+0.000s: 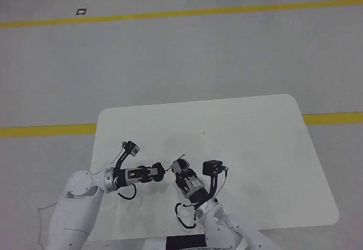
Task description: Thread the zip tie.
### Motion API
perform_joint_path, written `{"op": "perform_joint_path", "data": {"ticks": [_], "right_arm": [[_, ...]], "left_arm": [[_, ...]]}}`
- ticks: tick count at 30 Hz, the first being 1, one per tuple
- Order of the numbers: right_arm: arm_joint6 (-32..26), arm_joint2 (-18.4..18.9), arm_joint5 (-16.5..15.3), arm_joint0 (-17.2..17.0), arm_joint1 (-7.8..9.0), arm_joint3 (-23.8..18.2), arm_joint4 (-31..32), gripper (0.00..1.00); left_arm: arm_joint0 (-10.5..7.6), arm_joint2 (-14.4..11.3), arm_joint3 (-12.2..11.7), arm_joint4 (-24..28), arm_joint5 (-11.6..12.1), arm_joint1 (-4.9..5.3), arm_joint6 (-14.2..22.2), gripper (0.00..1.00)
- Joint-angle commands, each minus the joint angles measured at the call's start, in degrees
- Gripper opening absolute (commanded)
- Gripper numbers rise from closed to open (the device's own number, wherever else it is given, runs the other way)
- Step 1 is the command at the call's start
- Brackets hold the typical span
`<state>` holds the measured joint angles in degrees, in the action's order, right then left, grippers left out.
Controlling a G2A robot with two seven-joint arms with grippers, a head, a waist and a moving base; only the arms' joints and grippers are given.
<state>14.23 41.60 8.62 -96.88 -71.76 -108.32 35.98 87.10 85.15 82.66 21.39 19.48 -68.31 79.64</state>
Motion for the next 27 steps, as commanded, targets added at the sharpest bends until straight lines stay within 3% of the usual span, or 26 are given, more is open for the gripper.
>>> {"op": "perform_joint_path", "data": {"ticks": [1,18,27], "right_arm": [[-0.27,-0.03,0.0,0.04,-0.03,0.08,0.02,0.0],[-1.42,0.05,1.76,-0.07,-0.25,0.37,1.48,0.0],[-3.03,-0.32,0.14,0.35,-0.33,0.66,1.92,0.0]], "left_arm": [[0.0,0.0,0.0,0.0,0.0,0.0,0.0,0.0],[0.0,0.0,0.0,0.0,0.0,0.0,0.0,0.0],[0.0,0.0,0.0,0.0,0.0,0.0,0.0,0.0]]}}
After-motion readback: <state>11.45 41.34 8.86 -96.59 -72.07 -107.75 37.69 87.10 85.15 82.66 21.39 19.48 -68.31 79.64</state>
